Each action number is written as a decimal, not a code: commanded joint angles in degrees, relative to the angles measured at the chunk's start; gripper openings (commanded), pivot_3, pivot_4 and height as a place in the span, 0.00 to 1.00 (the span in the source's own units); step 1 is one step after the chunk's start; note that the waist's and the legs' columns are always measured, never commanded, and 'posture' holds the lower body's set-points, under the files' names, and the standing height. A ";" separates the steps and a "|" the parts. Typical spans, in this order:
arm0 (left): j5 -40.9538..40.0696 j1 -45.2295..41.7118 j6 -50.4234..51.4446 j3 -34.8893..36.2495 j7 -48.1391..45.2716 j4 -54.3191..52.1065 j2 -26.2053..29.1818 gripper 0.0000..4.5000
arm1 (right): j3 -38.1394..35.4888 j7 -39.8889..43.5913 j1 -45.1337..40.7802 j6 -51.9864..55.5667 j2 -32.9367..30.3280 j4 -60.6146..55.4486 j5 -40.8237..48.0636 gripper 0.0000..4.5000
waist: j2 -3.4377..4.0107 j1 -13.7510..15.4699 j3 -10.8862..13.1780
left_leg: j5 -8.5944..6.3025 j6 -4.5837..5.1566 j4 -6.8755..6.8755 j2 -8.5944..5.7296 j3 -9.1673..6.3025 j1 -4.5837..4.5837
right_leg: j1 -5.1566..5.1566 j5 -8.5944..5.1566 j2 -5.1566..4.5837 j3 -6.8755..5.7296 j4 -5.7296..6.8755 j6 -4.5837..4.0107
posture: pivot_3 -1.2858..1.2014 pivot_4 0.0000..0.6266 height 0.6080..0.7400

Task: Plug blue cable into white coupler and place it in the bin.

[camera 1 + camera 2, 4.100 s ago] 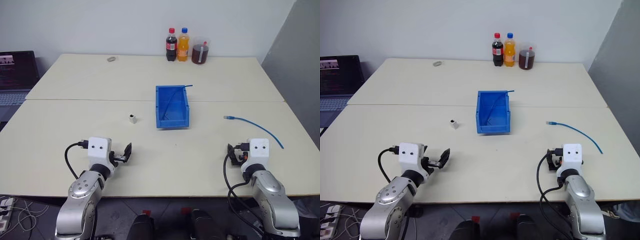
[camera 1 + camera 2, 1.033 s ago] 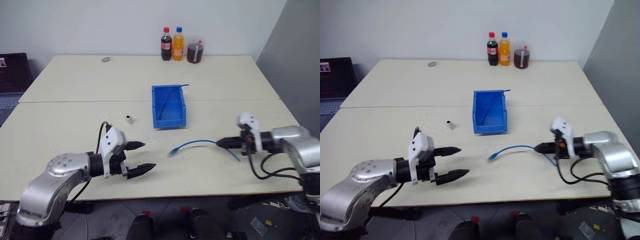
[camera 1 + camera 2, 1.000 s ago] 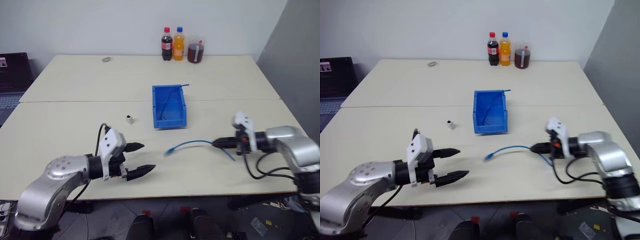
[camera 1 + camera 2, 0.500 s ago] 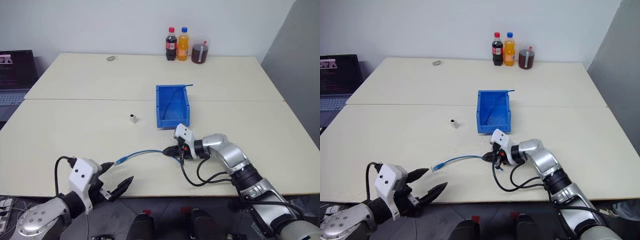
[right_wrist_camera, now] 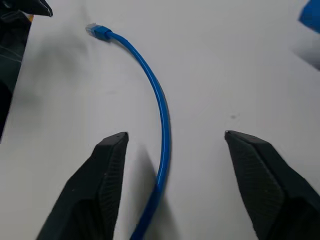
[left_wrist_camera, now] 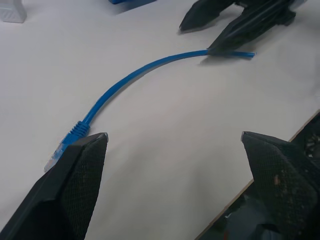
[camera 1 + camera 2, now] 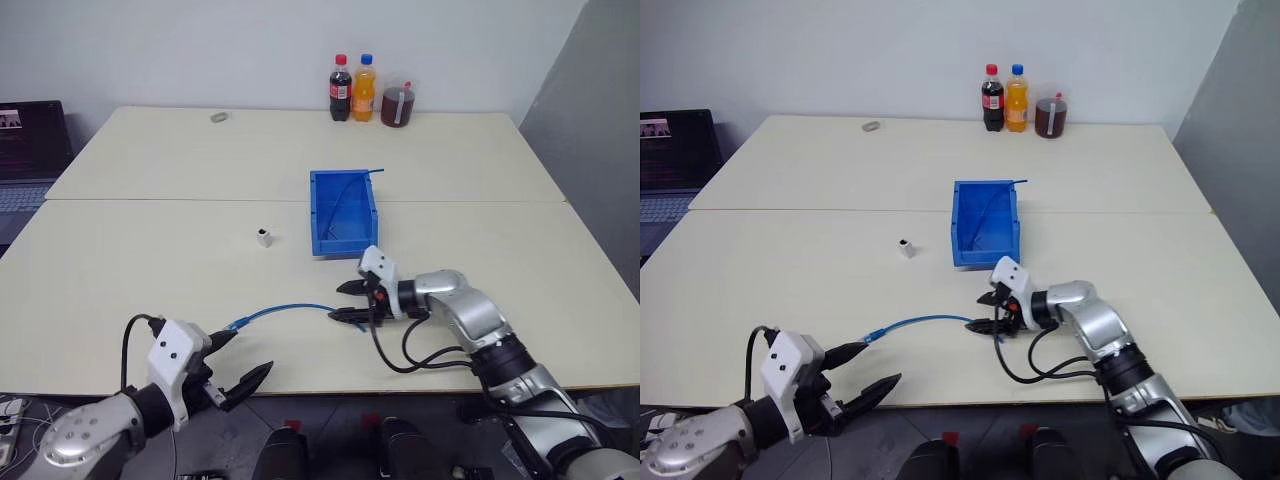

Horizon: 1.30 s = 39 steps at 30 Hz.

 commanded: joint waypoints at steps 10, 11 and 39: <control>11.20 -17.68 -18.42 -10.23 -17.97 33.25 13.07 1.00 | -10.00 1.88 3.21 15.71 -11.63 -26.02 16.87 0.99 | -0.01 -0.32 0.03 | -0.01 0.02 -0.09 0.01 0.11 -0.08 | -0.22 -0.01 0.06 0.10 0.02 0.05 | 0.52 0.24 1.00; 12.06 -18.81 -19.84 -11.60 -19.09 35.28 13.14 1.00 | -10.03 1.47 3.02 15.56 -11.68 -26.09 16.82 0.99 | 0.00 -0.25 0.03 | -0.01 0.02 -0.09 0.05 0.12 -0.13 | -0.24 0.02 0.09 0.13 0.00 0.05 | 0.52 0.24 1.00; 12.18 -27.71 -17.50 -17.80 -29.73 43.12 17.58 0.06 | -11.56 -5.95 5.87 15.42 -12.61 -27.01 19.16 1.00 | 0.05 -0.56 -0.02 | -0.08 0.14 -0.09 0.06 0.33 -0.09 | -0.27 0.00 0.05 0.25 0.03 0.10 | 0.52 0.24 1.00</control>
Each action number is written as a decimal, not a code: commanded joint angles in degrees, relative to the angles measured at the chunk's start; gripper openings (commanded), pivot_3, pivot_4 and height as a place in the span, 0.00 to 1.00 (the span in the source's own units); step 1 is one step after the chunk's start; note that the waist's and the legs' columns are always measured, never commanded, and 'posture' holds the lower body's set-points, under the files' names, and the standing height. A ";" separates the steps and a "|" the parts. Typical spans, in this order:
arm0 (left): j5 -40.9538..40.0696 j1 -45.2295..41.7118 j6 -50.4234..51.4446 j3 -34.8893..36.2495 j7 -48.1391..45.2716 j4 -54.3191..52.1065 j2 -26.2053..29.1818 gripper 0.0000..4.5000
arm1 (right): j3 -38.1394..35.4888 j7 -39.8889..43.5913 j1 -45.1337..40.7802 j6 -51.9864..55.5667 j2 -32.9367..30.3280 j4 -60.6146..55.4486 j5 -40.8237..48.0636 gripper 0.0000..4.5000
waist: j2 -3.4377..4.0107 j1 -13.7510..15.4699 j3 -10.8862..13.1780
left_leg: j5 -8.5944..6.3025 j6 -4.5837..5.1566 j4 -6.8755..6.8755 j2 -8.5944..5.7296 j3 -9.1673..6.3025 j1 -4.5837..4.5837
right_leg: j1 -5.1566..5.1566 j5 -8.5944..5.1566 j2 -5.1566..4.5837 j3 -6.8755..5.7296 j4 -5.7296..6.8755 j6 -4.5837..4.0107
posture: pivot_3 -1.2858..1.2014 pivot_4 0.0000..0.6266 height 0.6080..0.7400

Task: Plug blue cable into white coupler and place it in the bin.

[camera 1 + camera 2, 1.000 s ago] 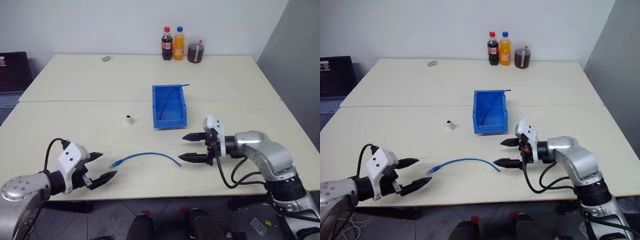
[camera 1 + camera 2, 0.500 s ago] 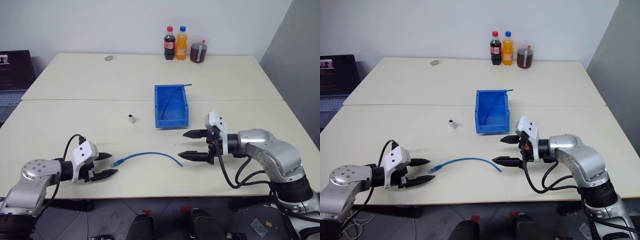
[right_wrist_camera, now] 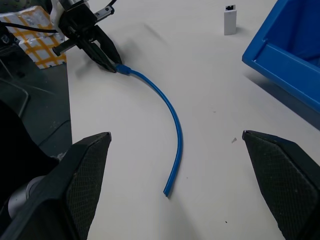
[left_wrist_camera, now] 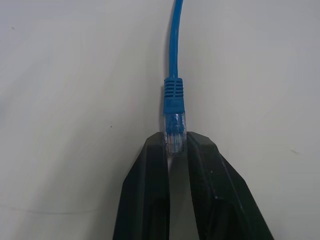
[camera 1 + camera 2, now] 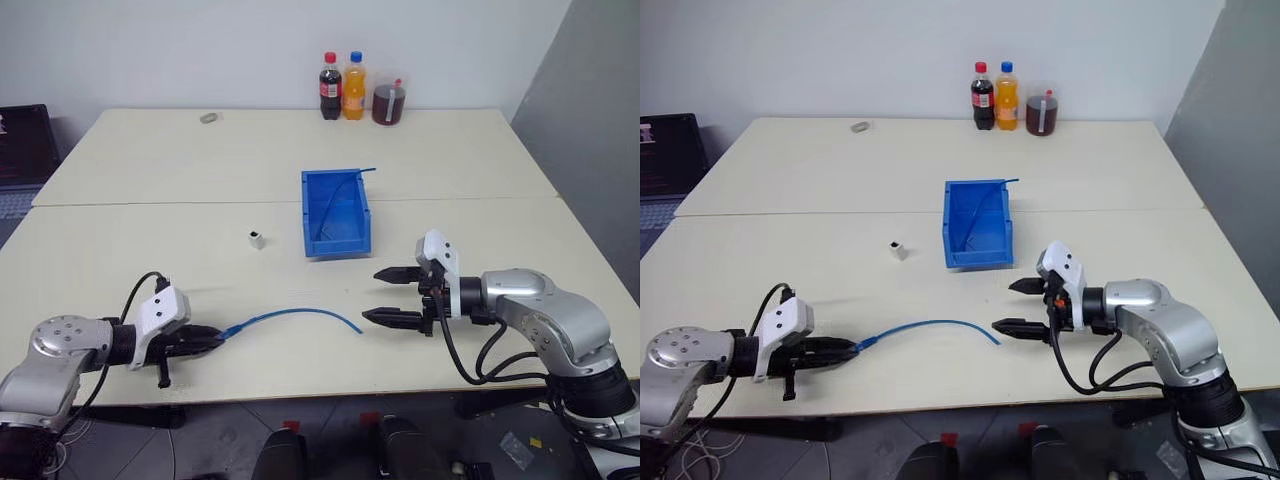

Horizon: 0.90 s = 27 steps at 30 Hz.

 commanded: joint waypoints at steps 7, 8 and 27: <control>-19.13 -20.98 35.70 0.08 5.96 -10.81 -7.71 0.06 | -5.39 -5.13 -3.47 6.58 4.52 -3.26 9.21 1.00 | -0.22 1.23 0.06 | 0.01 -0.01 0.21 -0.02 -0.25 -0.35 | -0.02 0.11 0.02 -0.20 -0.01 0.21 | 0.52 0.24 1.00; -21.32 -22.49 38.83 0.18 7.04 -11.51 -9.00 0.06 | -6.17 -5.85 -3.67 8.39 5.18 -3.79 11.13 1.00 | -0.23 1.16 0.05 | 0.01 -0.01 0.27 -0.02 -0.27 -0.45 | -0.07 0.15 0.02 -0.20 -0.05 0.25 | 0.52 0.24 1.00; -43.63 -28.30 60.91 4.86 22.31 -13.56 -26.98 0.06 | -16.49 -18.92 -7.90 22.94 16.83 9.02 28.37 1.00 | -0.22 0.08 0.05 | 0.01 0.00 0.21 -0.08 -0.46 -0.43 | -0.08 0.29 0.08 -0.16 -0.02 -0.07 | 0.52 0.24 1.00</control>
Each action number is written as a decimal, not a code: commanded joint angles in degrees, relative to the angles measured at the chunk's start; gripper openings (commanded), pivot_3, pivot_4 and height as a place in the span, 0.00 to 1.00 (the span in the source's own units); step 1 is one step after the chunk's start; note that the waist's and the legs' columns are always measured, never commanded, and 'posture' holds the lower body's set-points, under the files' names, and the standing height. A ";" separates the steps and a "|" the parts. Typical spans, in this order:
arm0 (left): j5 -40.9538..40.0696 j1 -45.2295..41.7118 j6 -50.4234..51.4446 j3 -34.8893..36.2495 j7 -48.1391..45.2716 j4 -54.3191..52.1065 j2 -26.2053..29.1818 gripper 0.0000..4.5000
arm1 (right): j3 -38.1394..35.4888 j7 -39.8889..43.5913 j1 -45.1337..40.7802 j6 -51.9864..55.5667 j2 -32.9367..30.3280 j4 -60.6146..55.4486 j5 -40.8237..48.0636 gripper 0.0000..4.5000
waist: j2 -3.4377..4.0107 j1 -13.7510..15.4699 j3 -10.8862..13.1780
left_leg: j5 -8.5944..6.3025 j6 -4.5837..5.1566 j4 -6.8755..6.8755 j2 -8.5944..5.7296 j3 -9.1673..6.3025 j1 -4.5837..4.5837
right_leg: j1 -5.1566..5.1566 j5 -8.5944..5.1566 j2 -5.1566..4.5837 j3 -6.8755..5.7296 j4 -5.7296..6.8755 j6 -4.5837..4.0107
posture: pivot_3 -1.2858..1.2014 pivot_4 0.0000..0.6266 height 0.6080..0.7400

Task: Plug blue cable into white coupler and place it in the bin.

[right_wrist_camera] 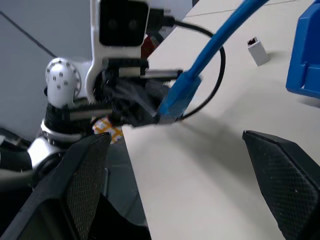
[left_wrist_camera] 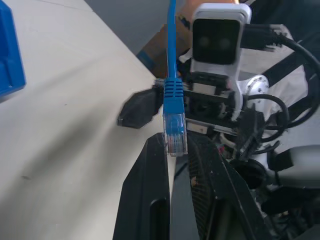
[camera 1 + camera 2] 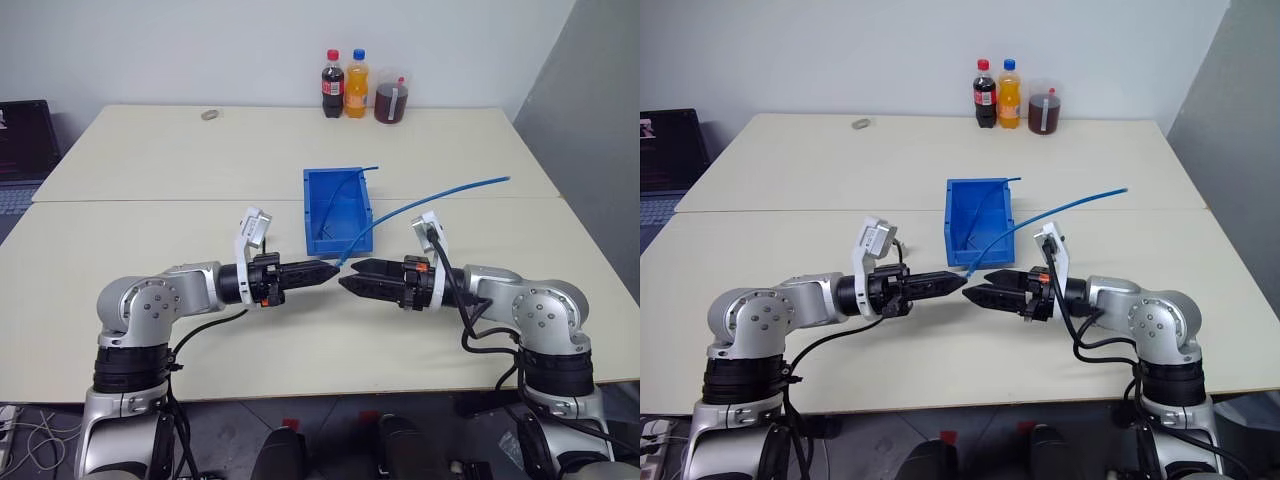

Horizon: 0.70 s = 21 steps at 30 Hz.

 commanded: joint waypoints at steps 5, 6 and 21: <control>-5.37 2.33 1.47 2.03 1.73 -4.33 0.27 0.06 | -1.53 0.25 -2.53 1.73 0.15 1.68 4.73 1.00 | 0.00 0.13 0.00 | 0.00 0.00 0.00 -0.01 0.02 -0.02 | 0.00 0.00 -0.01 0.02 -0.02 0.00 | 0.52 0.24 1.00; -5.46 2.47 1.30 1.97 1.92 -4.49 0.41 0.06 | -1.06 0.42 -2.47 1.68 -0.06 1.58 4.69 1.00 | 0.00 0.18 0.00 | 0.00 0.00 0.00 -0.01 0.01 -0.02 | -0.01 0.00 -0.01 0.01 -0.02 0.00 | 0.52 0.24 1.00; -8.43 3.26 0.86 2.29 5.01 -5.28 0.62 0.06 | 2.18 2.70 -3.38 0.37 -0.50 3.76 4.21 0.40 | 0.00 0.26 0.00 | 0.00 0.00 0.00 -0.02 0.00 -0.02 | 0.00 0.00 -0.01 0.00 -0.03 0.00 | 0.52 0.24 1.00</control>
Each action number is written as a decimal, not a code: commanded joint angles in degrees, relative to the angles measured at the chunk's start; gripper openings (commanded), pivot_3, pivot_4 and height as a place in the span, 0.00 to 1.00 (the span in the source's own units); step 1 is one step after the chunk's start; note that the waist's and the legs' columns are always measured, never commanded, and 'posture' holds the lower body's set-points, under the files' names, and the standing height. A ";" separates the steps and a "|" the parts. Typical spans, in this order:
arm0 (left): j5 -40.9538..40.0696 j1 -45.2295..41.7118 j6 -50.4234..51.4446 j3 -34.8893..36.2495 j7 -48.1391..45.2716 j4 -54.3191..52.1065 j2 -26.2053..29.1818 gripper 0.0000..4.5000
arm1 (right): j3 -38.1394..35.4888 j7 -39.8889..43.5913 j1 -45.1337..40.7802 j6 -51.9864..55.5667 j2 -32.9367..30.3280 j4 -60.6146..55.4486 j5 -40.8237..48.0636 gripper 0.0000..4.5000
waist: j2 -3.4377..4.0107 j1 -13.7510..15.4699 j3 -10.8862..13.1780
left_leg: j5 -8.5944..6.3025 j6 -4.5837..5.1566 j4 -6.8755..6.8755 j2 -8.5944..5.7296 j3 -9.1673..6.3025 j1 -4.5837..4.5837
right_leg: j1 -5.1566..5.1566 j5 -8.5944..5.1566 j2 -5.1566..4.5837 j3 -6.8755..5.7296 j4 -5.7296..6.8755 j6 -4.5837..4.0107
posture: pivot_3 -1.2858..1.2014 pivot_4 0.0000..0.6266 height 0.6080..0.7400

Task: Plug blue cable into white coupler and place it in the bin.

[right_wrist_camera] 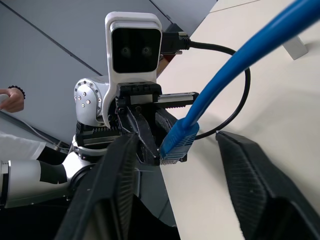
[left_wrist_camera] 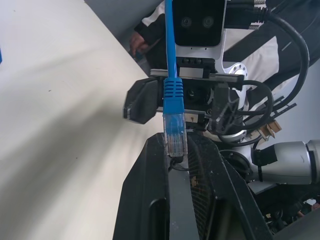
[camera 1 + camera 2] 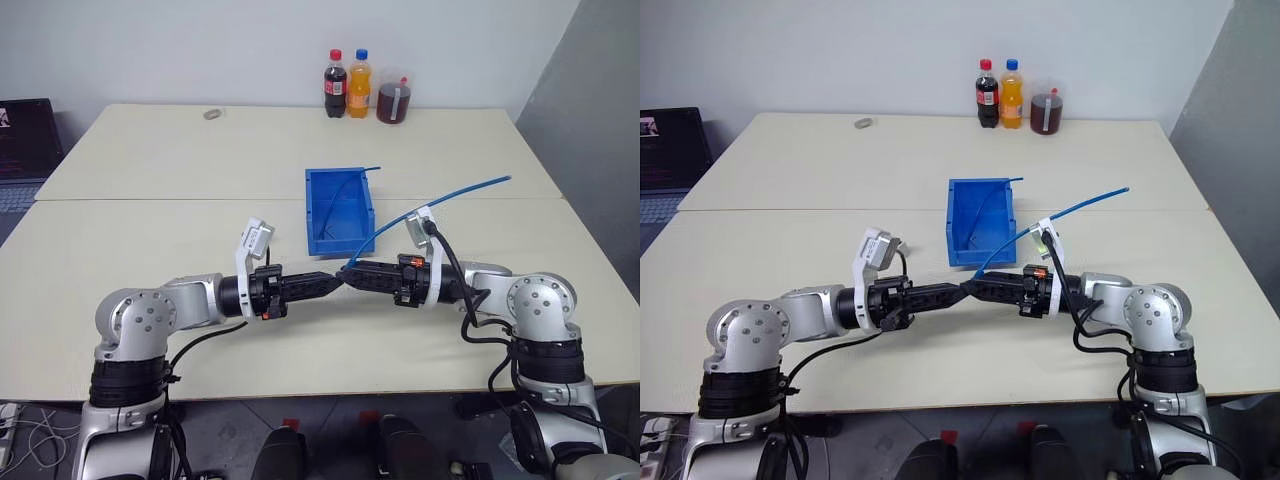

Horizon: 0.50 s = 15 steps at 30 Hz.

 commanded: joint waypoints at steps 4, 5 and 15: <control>-2.37 -0.22 -1.11 1.48 0.38 -2.30 0.62 0.06 | 0.05 1.26 -1.86 -1.51 -0.29 0.33 0.62 0.17 | 0.00 0.00 0.00 | 0.00 0.00 0.00 0.00 0.00 0.00 | 0.00 0.00 0.00 0.00 0.00 0.00 | 0.52 0.24 1.00; -2.33 -0.16 -1.35 1.38 0.29 -2.44 0.76 0.06 | 0.06 1.34 -1.86 -1.59 -0.41 0.37 0.58 0.12 | 0.00 0.00 0.00 | 0.00 0.00 0.00 0.00 0.00 0.00 | 0.00 0.00 0.00 0.00 0.00 0.00 | 0.52 0.24 1.00; -0.89 -1.31 -4.37 1.24 0.44 -0.94 0.62 0.34 | 1.22 0.54 -1.91 -3.05 -0.91 -0.45 -0.46 0.05 | 0.00 0.00 0.00 | 0.00 0.00 0.00 0.00 0.00 0.00 | 0.00 0.00 0.00 0.00 -0.01 0.00 | 0.52 0.24 1.00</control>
